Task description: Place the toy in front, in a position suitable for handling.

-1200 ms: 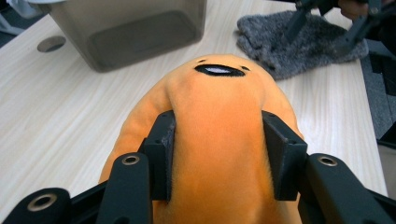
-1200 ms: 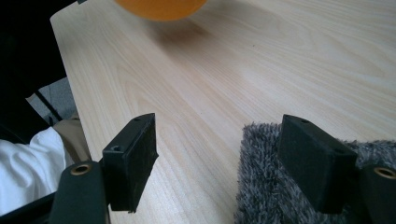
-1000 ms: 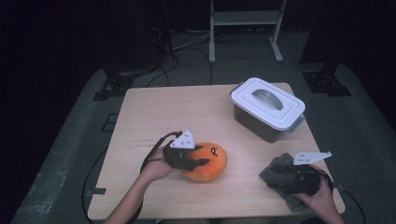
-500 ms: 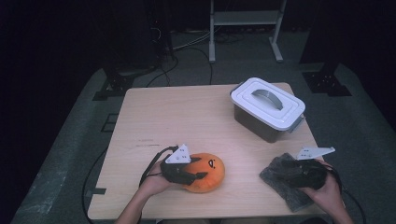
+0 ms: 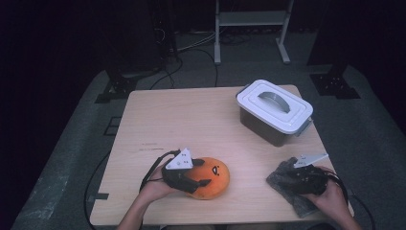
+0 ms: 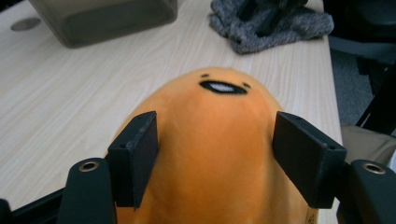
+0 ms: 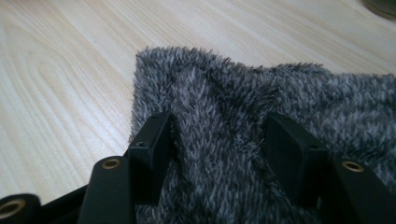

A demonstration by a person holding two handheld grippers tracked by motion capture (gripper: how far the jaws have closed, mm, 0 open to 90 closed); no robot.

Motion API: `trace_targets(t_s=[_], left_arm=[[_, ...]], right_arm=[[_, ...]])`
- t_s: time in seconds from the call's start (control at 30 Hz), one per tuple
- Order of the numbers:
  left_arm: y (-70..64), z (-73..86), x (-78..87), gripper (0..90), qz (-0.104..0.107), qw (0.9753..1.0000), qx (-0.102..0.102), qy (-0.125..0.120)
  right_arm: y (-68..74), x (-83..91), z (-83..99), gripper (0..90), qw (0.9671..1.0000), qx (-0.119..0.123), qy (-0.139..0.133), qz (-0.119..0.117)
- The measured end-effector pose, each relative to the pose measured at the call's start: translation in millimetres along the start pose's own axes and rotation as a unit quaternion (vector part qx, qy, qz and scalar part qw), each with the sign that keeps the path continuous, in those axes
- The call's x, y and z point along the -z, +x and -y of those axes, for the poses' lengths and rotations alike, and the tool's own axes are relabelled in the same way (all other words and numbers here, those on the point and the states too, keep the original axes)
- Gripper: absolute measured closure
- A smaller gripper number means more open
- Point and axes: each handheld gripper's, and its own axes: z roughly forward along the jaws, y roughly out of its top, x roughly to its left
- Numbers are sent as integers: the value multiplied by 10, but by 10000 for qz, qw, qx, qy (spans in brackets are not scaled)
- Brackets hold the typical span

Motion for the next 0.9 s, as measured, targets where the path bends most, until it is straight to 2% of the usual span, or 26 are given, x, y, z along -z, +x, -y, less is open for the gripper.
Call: trace_targets(t_s=[0.13, 0.2, 0.37, 0.43, 0.53, 0.63, 0.7, 0.8, 0.9], left_arm=[[-12, -1, 102, 289, -73, 9999, -84, -12], [-2, 27, 142, 272, -72, 10000, -53, -21], [65, 146, 218, 208, -169, 9998, 70, 87], [100, 190, 227, 190, -171, 9996, 185, 83], [157, 271, 198, 190, -51, 9993, 322, 166], [175, 334, 153, 233, 104, 9989, 442, 134], [199, 381, 121, 248, 155, 9985, 524, 67], [255, 475, 90, 286, 272, 9960, 833, -153], [228, 539, 54, 342, 267, 9952, 887, -317]], right_arm=[[32, -9, 13, 416, 9999, 98, -28, 116], [38, -9, 19, 416, 9999, 76, -39, 131], [51, -12, 18, 421, 9998, 104, -26, 177], [53, -12, 11, 429, 9998, 114, 3, 186], [58, -8, -1, 459, 9997, 127, 61, 182], [66, -3, -10, 505, 9997, 118, 98, 166], [66, 1, -12, 567, 9998, 148, 99, 133], [73, 10, -20, 657, 9998, 117, 135, 85], [54, 12, -24, 714, 9999, 38, 123, 1]])
